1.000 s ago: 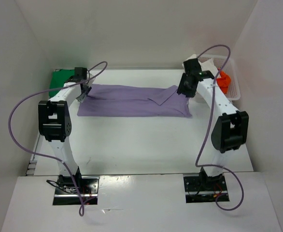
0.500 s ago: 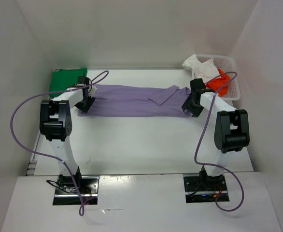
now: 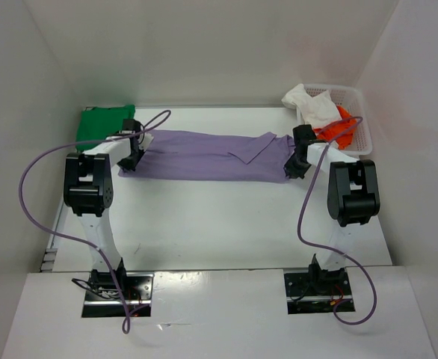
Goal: Fold and stack the t-shirts
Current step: Rotate the tshirt 90 degrees
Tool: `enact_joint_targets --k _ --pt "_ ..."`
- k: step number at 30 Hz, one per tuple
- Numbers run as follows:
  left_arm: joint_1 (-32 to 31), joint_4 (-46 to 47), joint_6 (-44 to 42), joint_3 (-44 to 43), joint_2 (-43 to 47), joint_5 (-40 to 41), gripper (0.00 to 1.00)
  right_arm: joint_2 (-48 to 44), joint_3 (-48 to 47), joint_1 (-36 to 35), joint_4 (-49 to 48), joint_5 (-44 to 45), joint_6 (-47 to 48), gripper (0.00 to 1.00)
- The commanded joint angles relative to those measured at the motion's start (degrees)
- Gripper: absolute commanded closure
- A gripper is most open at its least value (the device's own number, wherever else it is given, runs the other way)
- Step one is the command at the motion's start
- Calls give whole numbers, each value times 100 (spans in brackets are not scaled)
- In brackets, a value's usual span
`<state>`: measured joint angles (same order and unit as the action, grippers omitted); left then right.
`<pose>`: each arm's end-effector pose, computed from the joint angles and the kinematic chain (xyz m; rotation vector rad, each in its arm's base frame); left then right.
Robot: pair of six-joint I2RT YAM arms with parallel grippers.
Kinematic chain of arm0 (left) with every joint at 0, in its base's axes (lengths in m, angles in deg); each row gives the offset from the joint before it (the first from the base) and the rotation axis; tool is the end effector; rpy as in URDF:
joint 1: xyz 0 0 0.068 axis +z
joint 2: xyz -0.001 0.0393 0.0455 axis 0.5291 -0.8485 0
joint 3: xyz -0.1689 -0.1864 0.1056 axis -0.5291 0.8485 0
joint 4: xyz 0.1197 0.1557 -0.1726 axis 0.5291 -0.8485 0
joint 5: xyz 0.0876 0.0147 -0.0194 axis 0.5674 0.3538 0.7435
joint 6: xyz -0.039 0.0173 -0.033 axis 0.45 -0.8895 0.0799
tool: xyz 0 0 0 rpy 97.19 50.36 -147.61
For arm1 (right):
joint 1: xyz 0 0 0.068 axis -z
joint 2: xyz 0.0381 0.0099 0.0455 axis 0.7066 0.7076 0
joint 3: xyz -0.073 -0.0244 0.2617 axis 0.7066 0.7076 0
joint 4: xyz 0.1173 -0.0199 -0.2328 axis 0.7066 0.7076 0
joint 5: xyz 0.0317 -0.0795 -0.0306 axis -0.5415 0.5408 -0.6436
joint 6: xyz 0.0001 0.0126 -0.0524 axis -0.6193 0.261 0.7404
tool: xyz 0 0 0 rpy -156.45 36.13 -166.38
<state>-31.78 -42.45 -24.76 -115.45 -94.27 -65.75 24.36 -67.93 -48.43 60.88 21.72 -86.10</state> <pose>0.4257 0.0118 0.1560 0.4237 2.6629 0.5298 0.3692 0.0180 0.1635 0.9021 2.5744 0.0500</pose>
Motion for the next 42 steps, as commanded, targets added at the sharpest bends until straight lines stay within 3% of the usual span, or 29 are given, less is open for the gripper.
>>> enact_joint_targets --k 1,6,10,13,15,17,19,21,23,25,31,38,41,42 --pt "-16 -107 -52 449 148 -420 100 115 23 65 -113 31 -82 96" --pt "-130 -459 -324 1406 921 -359 100 45 24 65 -51 154 103 99" --pt "-569 -512 -702 2618 1826 492 100 44 -125 -40 89 390 331 99" --pt "-921 -1054 -923 3331 2197 793 96 44 -257 -198 212 515 516 99" --pt "-1035 -1354 -984 3490 2485 845 58 44 -389 -347 265 576 673 99" --pt "-1036 -1819 -984 3378 2950 636 29 105 -450 -400 265 576 761 97" --pt "-861 -2032 -1037 2810 3329 503 18 106 -520 -453 317 576 832 97" --pt "-520 -1981 -1098 2237 3663 398 13 159 -521 -453 318 576 832 97" --pt "-334 -1472 -1098 1587 3665 344 13 159 -460 -514 266 576 885 97" --pt "-280 -833 -1098 1505 3482 484 16 159 -399 -515 265 523 946 97" --pt "-122 -294 -888 935 1944 424 24 54 -398 -620 265 471 1104 97" --pt "-122 155 -835 793 898 510 23 53 -284 -620 265 471 1105 96" --pt "-61 384 -975 1134 774 704 23 158 -284 -673 265 471 1105 96" --pt "-60 384 -975 1231 774 757 34 159 -345 -673 265 410 1105 96"
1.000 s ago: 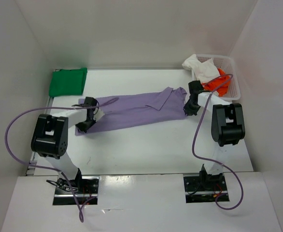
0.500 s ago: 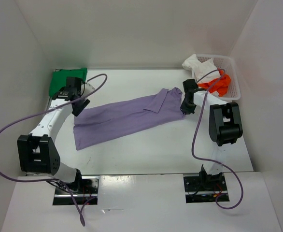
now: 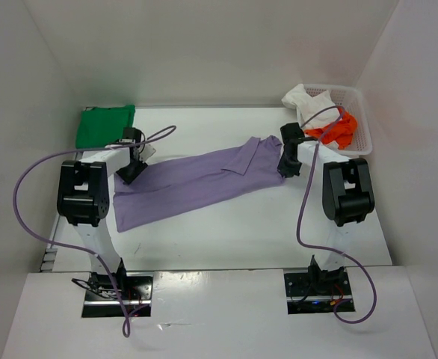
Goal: Fold and stack the t-shirts
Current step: Rotate the tshirt 90 degrees
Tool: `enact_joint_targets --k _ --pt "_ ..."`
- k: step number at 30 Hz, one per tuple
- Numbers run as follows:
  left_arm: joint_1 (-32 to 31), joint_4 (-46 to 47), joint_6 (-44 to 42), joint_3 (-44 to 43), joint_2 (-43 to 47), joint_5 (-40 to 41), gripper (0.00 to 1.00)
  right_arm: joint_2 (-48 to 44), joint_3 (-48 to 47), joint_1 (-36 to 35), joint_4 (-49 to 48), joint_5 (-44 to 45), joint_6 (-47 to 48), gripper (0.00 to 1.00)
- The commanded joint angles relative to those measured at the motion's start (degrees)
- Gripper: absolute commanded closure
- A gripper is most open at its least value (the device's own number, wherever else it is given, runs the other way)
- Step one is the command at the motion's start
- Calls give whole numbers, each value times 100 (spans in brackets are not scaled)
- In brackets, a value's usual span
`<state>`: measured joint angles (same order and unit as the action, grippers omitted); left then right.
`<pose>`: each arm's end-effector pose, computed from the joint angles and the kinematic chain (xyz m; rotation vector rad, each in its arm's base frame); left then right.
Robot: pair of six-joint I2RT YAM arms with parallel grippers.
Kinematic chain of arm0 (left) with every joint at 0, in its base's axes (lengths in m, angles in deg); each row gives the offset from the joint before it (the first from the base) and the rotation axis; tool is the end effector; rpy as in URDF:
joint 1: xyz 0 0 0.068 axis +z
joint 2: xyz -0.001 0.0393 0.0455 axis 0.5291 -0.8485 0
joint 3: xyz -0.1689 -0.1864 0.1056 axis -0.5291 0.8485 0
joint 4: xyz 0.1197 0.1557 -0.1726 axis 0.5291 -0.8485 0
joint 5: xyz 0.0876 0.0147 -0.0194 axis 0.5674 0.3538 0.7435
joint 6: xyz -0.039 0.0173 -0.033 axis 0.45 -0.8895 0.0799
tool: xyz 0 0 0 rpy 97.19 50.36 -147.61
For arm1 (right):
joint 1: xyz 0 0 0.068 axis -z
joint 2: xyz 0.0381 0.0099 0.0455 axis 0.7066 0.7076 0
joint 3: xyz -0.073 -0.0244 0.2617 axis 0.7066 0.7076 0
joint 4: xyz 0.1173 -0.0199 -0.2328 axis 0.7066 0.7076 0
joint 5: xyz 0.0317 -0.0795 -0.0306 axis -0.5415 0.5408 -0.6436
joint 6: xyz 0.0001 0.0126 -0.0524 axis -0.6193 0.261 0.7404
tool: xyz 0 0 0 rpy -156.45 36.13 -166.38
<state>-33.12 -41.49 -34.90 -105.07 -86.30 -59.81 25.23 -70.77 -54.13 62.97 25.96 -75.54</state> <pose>0.3852 0.0062 0.1611 0.6734 2.6593 0.7112 0.3727 0.0531 0.1706 0.5440 2.6492 -0.0703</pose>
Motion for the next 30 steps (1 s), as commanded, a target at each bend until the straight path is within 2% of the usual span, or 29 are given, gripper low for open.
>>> enact_joint_targets --k 1,4,5,10,15,18,19,20,21,23,24,26,27,28,30 --pt "134 288 -31 385 -24 163 41 141 -61 -103 55 -15 101 96" --pt "274 288 -93 711 124 102 61 282 -307 -103 55 -67 154 96" --pt "275 210 -93 956 186 101 63 334 -464 -103 55 -68 154 97" --pt "354 -107 -348 1845 966 -355 61 930 -1587 -471 371 142 452 99" --pt "354 -511 -427 2154 1487 -504 56 1924 -2977 -752 767 406 576 99" --pt "153 -810 -489 2154 1655 -671 49 2872 -4364 -753 1186 609 681 99" --pt "39 -863 -541 2154 1724 -724 48 3153 -5342 -753 1346 774 682 99" --pt "-14 -915 -541 2154 1725 -725 47 3844 -5944 -805 1539 881 812 99" --pt "-67 -986 -541 2102 1777 -777 45 4260 -7473 -806 2054 977 874 99" --pt "-225 -1039 -541 2101 1778 -778 44 5426 -9316 -806 2549 953 998 97" --pt "-278 -1100 -489 2040 1717 -778 44 5433 -9673 -745 2229 778 998 96" --pt "-384 -1188 -489 2040 1663 -778 42 5433 -9729 -744 1911 548 1426 86" --pt "-462 -1275 -489 2040 1663 -778 42 5433 -9729 -744 1840 548 1551 77" --pt "-463 -1355 -489 2040 1663 -778 41 5363 -9729 -744 1839 495 1630 52" --pt "-568 -1469 -489 2040 1663 -873 40 5092 -9782 -639 1988 136 1692 30"
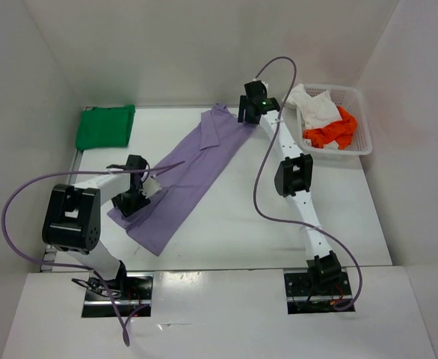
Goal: Fold and stack the t-shirts
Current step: Rotate the tshirt 90 degrees
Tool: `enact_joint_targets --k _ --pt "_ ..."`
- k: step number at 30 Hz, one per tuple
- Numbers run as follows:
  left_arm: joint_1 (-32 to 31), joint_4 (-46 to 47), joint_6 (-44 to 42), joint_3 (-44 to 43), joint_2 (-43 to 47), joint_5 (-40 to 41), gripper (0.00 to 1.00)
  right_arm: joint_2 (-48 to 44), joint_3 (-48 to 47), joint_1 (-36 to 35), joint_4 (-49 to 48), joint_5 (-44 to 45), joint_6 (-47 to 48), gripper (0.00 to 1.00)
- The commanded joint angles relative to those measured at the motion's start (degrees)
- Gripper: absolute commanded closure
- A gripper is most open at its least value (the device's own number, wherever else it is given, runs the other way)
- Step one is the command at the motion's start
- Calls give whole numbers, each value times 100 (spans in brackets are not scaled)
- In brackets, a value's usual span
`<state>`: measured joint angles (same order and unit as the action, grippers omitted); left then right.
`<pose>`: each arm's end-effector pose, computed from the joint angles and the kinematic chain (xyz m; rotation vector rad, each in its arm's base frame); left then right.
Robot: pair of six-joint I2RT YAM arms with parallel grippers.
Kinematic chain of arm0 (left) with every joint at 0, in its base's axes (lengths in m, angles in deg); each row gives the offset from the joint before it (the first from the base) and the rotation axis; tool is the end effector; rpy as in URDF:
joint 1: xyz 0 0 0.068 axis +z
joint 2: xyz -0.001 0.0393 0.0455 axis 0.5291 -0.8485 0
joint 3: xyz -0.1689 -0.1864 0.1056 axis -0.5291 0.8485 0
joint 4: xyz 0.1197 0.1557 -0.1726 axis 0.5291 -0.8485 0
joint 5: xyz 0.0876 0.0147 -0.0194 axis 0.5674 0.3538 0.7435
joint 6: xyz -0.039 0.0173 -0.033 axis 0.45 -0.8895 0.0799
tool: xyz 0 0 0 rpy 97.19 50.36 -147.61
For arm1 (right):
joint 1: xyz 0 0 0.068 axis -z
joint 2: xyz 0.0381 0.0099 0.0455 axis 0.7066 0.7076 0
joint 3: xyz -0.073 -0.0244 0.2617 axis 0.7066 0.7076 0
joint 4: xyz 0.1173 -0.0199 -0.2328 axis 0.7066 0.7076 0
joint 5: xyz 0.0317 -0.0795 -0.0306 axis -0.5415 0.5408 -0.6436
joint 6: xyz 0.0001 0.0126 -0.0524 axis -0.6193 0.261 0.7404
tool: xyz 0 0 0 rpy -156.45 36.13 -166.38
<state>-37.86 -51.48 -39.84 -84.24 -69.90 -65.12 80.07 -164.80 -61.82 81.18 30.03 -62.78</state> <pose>0.2769 -0.0177 0.1494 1.0667 2.8024 0.5354 0.5647 0.1613 0.1894 0.1364 2.3397 -0.0267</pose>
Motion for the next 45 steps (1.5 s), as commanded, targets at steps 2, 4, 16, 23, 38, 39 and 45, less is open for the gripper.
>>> enact_joint_targets --k 2,4,16,23,38,39,45 --pt "-94 -602 119 -96 85 -405 37 -700 -379 192 291 -473 416 13" --pt "-94 -672 189 -148 252 -545 37 -1365 -134 192 423 -544 416 10" --pt "501 -403 1112 159 2360 -476 14 -7306 7373 -1323 -1202 -439 -652 0" --pt "978 100 1604 291 2073 -528 13 -6575 8393 -3900 -2099 -772 -2710 0" --pt "978 443 1368 748 2414 -642 11 -4271 7724 -4422 -2197 -2029 -3926 34" --pt "978 443 1368 748 2415 -642 11 -4218 7724 -4422 -2126 -2030 -3995 34" --pt "978 443 1315 800 2660 -747 11 -3980 7900 -4369 -2187 -2538 -4207 36"
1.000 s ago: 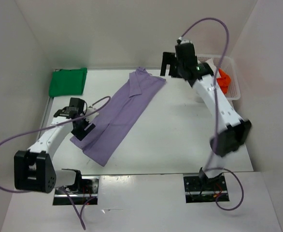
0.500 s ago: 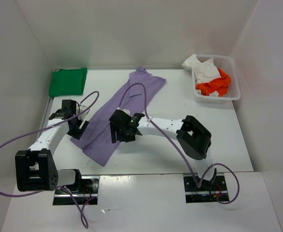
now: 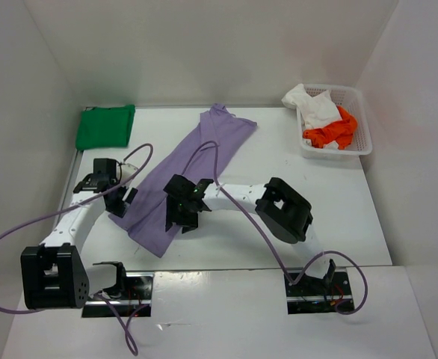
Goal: Fold and stack the t-shirts
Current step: Rotate the tshirt 90 degrees
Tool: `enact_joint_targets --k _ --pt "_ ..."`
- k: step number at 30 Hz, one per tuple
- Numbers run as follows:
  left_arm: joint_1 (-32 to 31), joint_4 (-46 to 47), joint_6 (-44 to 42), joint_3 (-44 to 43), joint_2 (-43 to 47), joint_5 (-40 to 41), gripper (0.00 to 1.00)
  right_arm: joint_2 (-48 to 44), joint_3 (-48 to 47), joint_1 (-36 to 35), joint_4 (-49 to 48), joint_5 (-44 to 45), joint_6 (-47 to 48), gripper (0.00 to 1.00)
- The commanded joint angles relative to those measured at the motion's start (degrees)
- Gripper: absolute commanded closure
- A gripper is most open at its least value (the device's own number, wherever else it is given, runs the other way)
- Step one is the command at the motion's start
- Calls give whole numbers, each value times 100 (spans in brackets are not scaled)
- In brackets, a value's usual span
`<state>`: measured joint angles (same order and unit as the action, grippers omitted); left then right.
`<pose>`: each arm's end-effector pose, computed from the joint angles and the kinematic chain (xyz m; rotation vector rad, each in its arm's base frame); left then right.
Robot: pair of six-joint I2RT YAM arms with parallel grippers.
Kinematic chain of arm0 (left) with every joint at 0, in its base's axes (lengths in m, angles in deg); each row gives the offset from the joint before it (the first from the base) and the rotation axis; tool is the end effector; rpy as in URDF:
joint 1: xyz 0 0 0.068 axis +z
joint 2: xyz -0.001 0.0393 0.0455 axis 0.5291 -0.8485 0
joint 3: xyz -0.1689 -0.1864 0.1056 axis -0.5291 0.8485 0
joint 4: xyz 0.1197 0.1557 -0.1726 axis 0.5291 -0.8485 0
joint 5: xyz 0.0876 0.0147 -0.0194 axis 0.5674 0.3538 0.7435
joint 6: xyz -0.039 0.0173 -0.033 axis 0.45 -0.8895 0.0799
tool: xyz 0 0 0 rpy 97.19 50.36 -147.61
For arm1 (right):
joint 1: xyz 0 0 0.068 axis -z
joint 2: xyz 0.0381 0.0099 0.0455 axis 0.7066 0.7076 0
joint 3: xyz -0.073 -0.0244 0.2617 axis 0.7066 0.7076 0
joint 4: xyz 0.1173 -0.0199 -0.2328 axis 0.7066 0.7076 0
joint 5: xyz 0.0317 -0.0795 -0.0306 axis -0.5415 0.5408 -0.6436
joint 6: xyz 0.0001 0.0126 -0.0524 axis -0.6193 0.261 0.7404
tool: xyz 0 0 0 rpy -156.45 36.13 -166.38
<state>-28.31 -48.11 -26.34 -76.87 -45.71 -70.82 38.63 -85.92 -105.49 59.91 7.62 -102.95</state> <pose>0.2285 0.0221 0.2147 0.3870 2.6024 0.4504 0.2145 0.3885 0.1558 -0.1204 2.9139 0.7026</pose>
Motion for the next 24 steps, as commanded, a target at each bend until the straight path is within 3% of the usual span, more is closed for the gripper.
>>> enact_joint_targets --k 1,4,7,8,12,17,24 --pt "23 54 -36 64 241 -177 11 321 12 -2 -61 -351 -190 36" --pt "23 54 -36 64 294 -230 11 716 -400 -55 61 -484 -51 40" --pt "23 54 -88 64 346 -230 11 885 -594 -55 203 -624 -49 59" --pt "23 54 -89 64 347 -230 11 885 -473 -55 116 -624 -49 73" --pt "23 -8 -89 64 399 -230 11 516 274 234 -445 -756 -383 100" --pt "-29 -183 -352 -103 575 -230 10 95 1222 594 -781 -958 -384 100" --pt "-521 -438 -905 -498 558 -476 7 -1669 3007 1559 -413 -722 291 100"
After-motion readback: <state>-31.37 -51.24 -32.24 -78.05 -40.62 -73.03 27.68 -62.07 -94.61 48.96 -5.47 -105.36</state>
